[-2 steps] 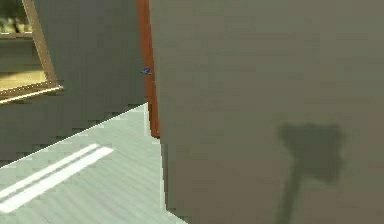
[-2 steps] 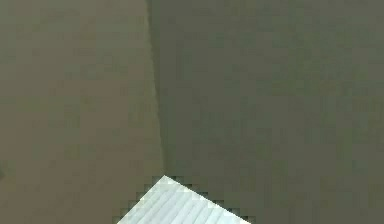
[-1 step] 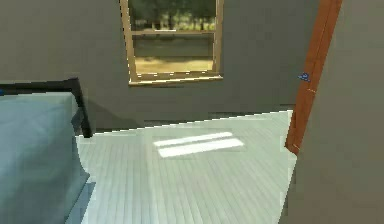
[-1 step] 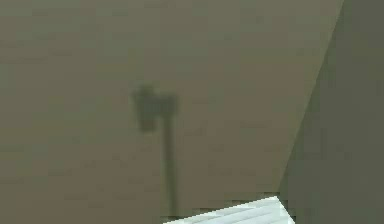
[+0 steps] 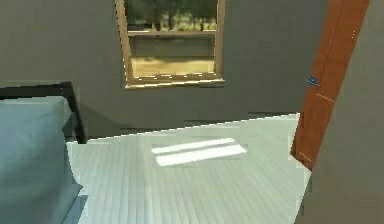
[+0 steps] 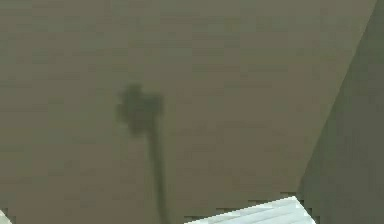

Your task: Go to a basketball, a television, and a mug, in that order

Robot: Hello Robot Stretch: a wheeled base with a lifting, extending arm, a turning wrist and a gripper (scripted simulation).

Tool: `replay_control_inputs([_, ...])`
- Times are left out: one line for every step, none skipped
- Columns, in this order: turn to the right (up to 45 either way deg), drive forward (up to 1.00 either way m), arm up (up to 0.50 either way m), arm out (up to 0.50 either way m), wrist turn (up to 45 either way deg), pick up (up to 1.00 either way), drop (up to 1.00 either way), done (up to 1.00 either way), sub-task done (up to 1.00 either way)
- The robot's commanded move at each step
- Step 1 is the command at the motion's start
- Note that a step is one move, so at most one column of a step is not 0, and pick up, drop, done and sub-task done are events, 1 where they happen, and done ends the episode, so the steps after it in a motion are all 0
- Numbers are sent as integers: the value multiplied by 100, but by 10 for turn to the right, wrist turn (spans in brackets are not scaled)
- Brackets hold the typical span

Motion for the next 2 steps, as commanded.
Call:
replay_control_inputs([60,0,0,0,0,0,0,0,0])
replay_control_inputs([0,90,0,0,0,0,0,0,0])
